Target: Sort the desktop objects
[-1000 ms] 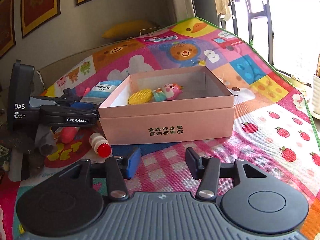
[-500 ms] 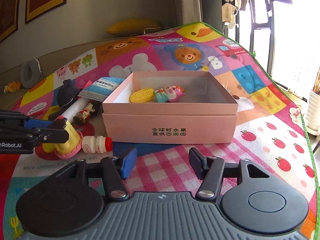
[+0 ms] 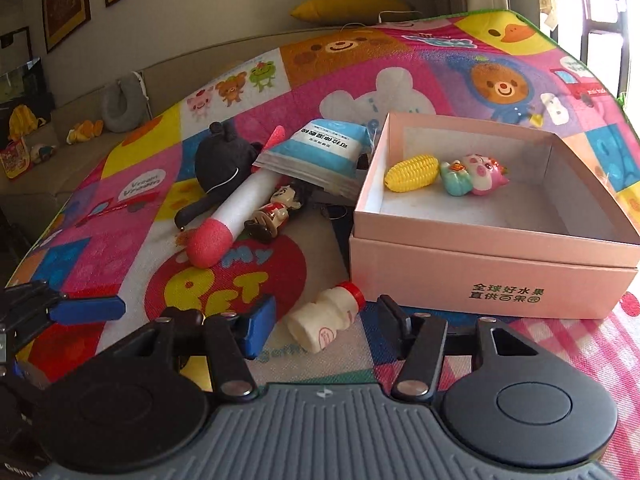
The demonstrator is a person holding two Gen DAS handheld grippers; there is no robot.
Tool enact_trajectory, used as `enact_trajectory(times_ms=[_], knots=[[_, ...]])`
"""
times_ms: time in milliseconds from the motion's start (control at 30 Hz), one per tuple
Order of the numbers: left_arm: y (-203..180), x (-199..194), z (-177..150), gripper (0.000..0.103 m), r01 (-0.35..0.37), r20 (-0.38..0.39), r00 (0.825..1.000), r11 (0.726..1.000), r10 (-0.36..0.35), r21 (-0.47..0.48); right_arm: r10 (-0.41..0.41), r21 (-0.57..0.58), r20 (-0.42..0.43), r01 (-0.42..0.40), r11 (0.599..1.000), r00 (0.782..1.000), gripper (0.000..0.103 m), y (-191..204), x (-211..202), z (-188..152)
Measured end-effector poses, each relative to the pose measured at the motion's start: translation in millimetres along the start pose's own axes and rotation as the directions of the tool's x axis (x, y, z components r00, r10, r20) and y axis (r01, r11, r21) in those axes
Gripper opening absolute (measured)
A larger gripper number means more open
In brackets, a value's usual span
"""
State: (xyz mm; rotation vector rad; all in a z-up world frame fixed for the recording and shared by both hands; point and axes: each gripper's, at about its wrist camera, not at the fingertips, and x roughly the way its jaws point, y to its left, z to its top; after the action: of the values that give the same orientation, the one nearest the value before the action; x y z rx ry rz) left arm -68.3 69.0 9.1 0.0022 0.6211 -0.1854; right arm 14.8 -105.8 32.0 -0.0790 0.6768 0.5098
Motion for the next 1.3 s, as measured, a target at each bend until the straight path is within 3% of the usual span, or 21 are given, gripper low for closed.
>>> enact_trajectory(times_ms=[67, 267, 400, 500, 700, 867, 1067, 1133, 1300], knots=[[1, 1, -2, 0.099, 0.006, -0.002, 1.0, 1.0, -0.006, -0.004, -0.001, -0.012, -0.021, 0.001, 1.0, 1.0, 0.037, 3, 3, 0], [-3, 1, -3, 0.101, 0.013, 0.0, 1.0, 1.0, -0.013, 0.003, -0.059, -0.037, -0.007, 0.059, 0.998, 0.998, 0.037, -8, -27, -18], [-13, 4, 0, 0.102, 0.091, -0.014, 0.996, 0.996, -0.091, -0.025, -0.146, -0.01, -0.02, 0.146, 0.989, 0.989, 0.037, -29, -53, -37], [-32, 9, 3, 0.102, 0.152, -0.029, 0.988, 0.988, -0.152, 0.01, -0.189, 0.024, -0.017, 0.19, 0.982, 0.982, 0.037, -41, -68, -50], [-61, 18, 5, 0.103, 0.244, -0.059, 0.969, 0.966, -0.239, 0.089, -0.199, 0.083, -0.004, 0.198, 0.977, 0.98, 0.037, -54, -81, -65], [-63, 21, 4, 0.103, 0.173, -0.071, 0.984, 0.978, -0.166, 0.115, -0.147, 0.135, -0.001, 0.146, 0.98, 0.989, 0.037, -58, -82, -68], [-59, 23, 6, 0.103, 0.115, -0.078, 0.991, 0.985, -0.106, 0.126, 0.036, 0.161, 0.044, -0.043, 0.986, 0.998, 0.041, -43, -81, -59], [-60, 23, 6, 0.103, 0.107, -0.078, 0.992, 0.985, -0.097, 0.137, 0.032, 0.113, 0.079, -0.041, 0.993, 0.996, 0.047, -36, -85, -57], [-61, 23, 6, 0.103, 0.105, -0.078, 0.992, 0.985, -0.095, 0.14, -0.051, 0.002, 0.116, 0.051, 0.999, 0.992, 0.064, -36, -86, -54]])
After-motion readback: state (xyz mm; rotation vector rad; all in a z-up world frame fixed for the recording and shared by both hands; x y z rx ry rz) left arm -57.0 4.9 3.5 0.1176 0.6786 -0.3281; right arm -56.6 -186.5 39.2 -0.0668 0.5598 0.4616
